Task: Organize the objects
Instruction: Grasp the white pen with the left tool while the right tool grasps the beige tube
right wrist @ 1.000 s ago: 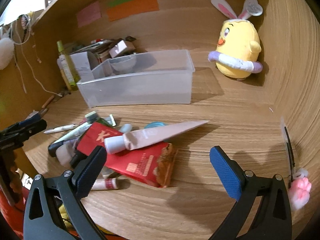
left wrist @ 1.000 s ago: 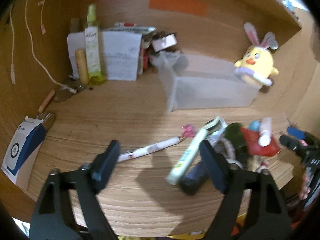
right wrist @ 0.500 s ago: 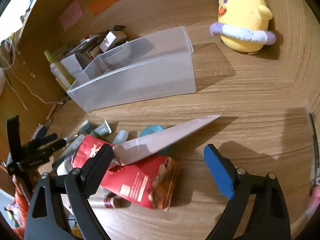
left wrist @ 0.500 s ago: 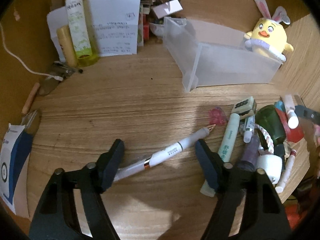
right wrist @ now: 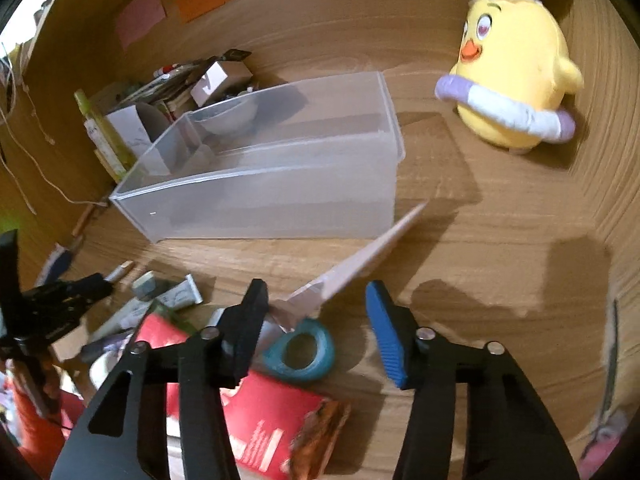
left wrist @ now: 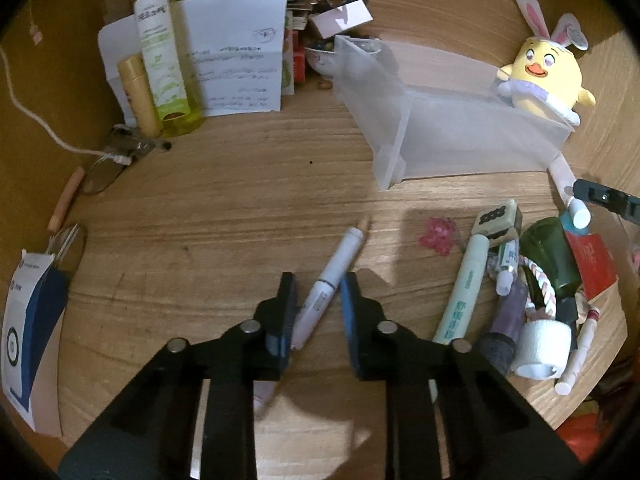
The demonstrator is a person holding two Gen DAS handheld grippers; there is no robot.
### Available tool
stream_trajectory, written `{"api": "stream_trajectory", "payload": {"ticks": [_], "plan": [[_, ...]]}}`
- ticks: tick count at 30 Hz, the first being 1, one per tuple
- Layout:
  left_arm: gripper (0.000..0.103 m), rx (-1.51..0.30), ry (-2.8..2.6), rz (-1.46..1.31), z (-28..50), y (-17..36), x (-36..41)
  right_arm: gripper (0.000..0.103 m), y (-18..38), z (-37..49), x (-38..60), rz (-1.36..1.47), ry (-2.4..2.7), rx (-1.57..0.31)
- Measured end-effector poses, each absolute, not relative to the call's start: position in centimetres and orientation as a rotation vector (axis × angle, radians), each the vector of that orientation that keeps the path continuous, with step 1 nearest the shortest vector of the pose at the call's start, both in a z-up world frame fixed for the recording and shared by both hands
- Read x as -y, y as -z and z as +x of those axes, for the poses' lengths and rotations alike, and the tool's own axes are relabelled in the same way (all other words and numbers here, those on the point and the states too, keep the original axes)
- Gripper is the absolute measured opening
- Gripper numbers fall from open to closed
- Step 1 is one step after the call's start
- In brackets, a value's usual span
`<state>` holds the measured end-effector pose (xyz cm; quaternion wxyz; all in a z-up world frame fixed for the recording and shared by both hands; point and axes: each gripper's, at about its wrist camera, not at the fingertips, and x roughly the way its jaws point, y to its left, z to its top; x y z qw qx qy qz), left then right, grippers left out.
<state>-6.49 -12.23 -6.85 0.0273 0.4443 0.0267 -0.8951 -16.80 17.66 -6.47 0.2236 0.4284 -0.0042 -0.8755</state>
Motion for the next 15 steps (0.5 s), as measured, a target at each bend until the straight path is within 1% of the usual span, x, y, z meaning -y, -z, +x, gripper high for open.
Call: {"api": "stream_trajectory", "payload": {"ticks": [2, 6, 10, 12, 15], "plan": [[0.018, -0.096, 2.761, 1.374, -6.0, 6.8, 12.4, 0.042, 6.3, -17.1, -17.9, 1.184, 2.426, -0.004], [0.015, -0.087, 2.757, 1.378, -5.3, 6.7, 12.3, 0.028, 6.6, -17.2, -18.8, 1.210, 2.467, -0.049], [0.015, -0.016, 2.754, 1.379, -5.3, 6.7, 11.8, 0.028, 8.4, -17.9, -20.6, 1.321, 2.469, -0.035], [0.016, 0.003, 2.756, 1.377, -5.6, 6.7, 11.6, 0.028, 8.6, -17.9, -21.1, 1.322, 2.470, -0.004], [0.016, 0.001, 2.770, 1.372, -6.2, 6.8, 11.5, 0.029, 8.6, -18.0, -21.0, 1.324, 2.480, -0.039]]}}
